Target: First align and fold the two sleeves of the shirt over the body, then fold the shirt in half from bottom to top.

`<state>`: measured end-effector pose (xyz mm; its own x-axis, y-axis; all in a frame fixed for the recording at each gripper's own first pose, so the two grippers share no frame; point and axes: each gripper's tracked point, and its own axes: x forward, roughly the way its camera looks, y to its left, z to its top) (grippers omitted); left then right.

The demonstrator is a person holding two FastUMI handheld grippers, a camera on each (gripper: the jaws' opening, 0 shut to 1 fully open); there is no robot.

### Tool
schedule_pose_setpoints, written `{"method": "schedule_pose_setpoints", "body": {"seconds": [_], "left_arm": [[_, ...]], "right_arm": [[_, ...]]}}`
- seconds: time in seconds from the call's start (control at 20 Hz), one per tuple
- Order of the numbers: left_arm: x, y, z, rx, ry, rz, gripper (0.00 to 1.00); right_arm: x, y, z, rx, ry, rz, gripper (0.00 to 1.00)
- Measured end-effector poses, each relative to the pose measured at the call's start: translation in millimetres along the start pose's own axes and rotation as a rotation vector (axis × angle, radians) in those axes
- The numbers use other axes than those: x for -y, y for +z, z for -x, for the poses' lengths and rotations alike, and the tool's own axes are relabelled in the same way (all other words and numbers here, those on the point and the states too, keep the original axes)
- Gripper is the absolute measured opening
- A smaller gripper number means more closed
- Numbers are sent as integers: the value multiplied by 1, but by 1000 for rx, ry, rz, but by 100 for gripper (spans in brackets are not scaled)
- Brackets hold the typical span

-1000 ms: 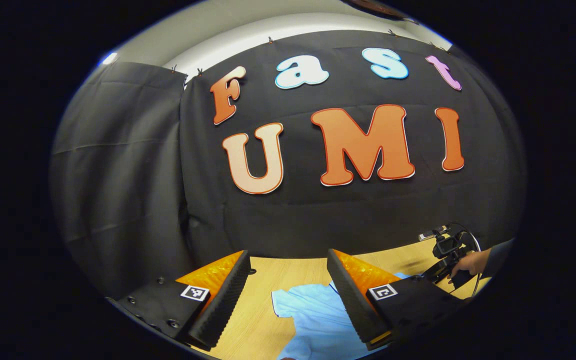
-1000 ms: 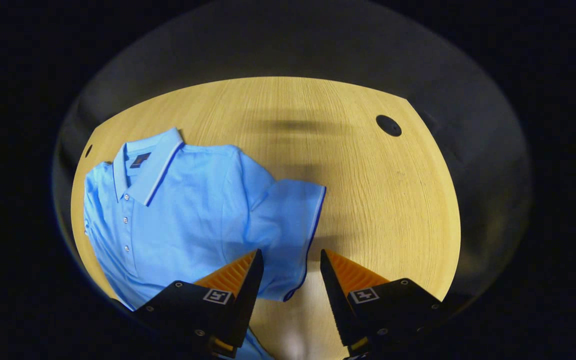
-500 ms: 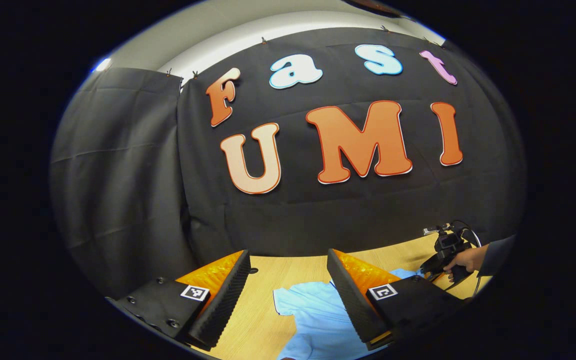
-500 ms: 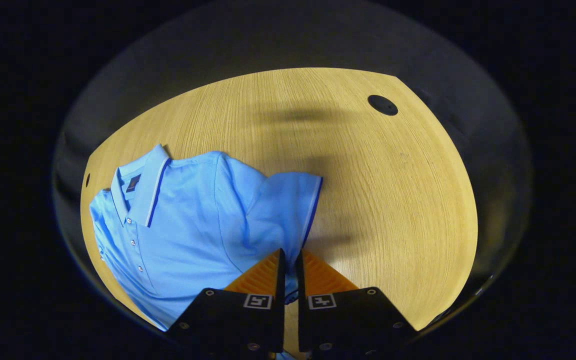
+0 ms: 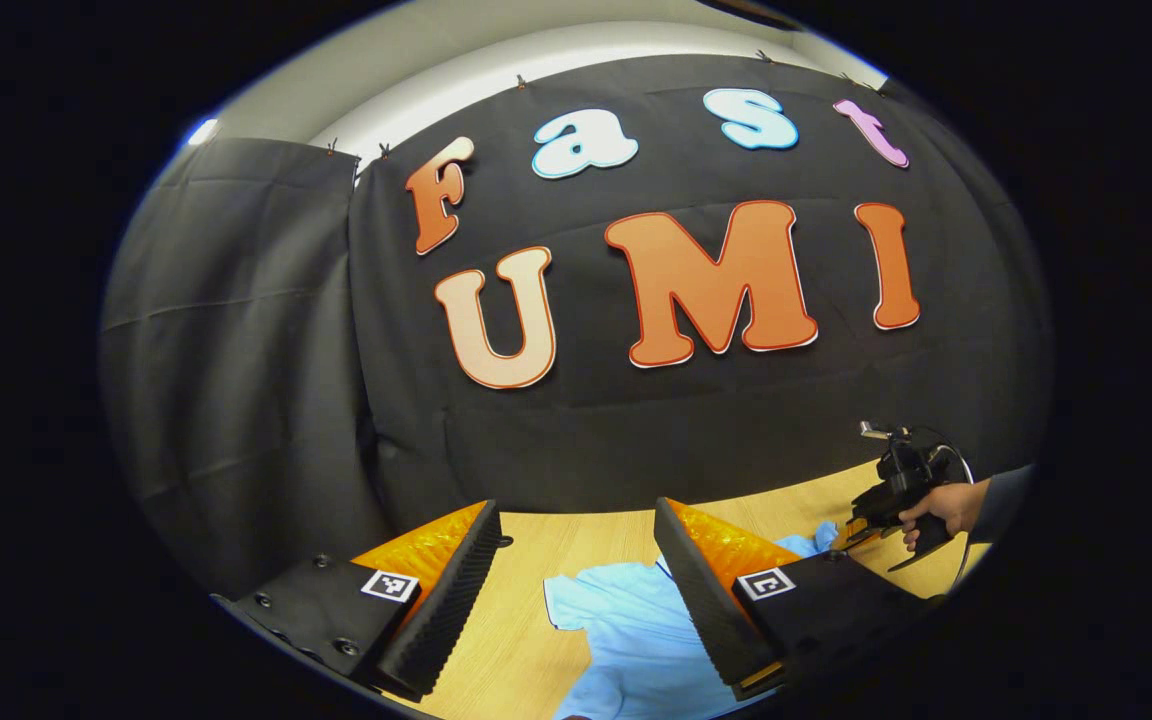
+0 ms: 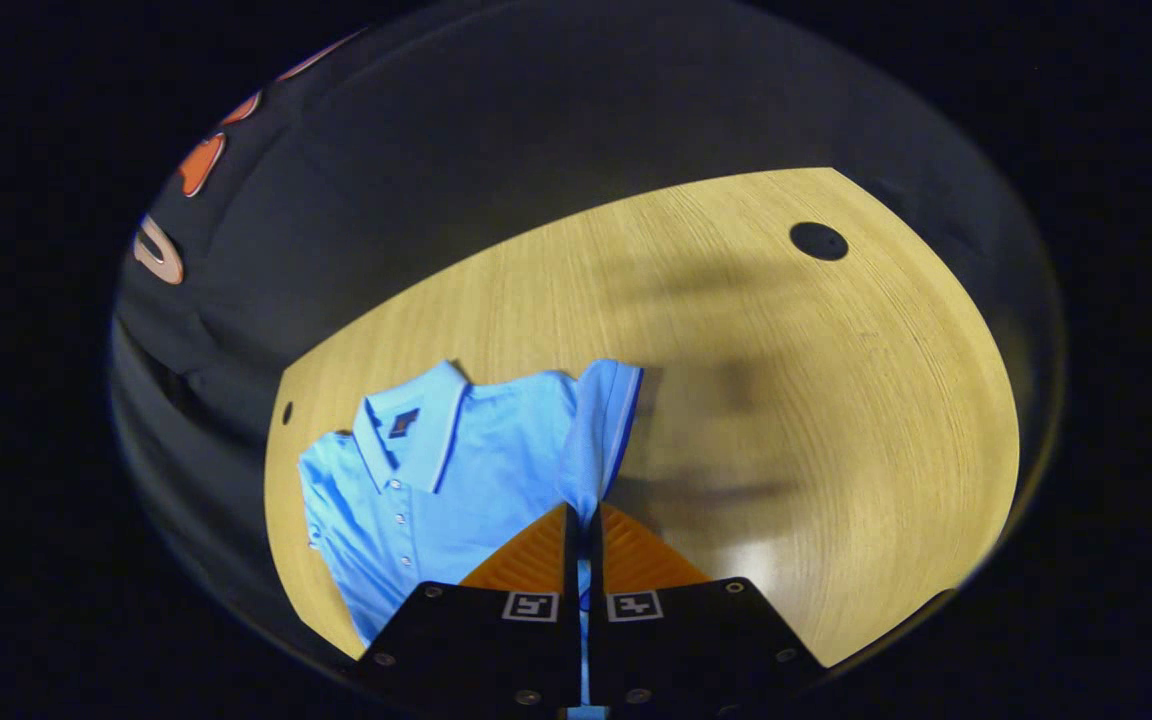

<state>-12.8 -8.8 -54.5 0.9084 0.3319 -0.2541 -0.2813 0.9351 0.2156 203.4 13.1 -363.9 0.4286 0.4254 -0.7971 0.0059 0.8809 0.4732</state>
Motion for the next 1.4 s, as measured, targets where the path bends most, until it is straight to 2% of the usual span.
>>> {"method": "schedule_pose_setpoints", "body": {"seconds": [0.35, 0.65, 0.85, 1.0, 1.2, 1.25, 1.3, 1.35, 1.4], "left_arm": [[-5, -4, 1, -8, 6, 6, 100], [-23, -10, 6, -20, 52, -4, 100], [-32, -19, 6, -38, 76, 1, 100], [-36, -28, 5, -54, 86, 5, 100], [-41, -31, -2, -41, 83, 47, 100], [-39, -32, -6, -39, 72, 49, 100], [-36, -32, -11, -36, 56, 44, 100], [-35, -31, -17, -34, 41, 44, 100], [-33, -34, -23, -39, 21, 50, 100]], "right_arm": [[-71, -2, 3, 2, 101, 103, 3], [-115, -24, -19, -53, 119, 198, 4], [-136, -38, -39, -92, 131, 188, 4], [-159, -52, -43, -134, 198, 180, 11], [-185, -55, -24, -120, 308, 210, 23], [-186, -55, -20, -110, 314, 222, 24], [-183, -52, -16, -90, 310, 240, 39], [-180, -49, -11, -64, 294, 256, 45], [-176, -46, -5, -42, 285, 270, 38]]}}
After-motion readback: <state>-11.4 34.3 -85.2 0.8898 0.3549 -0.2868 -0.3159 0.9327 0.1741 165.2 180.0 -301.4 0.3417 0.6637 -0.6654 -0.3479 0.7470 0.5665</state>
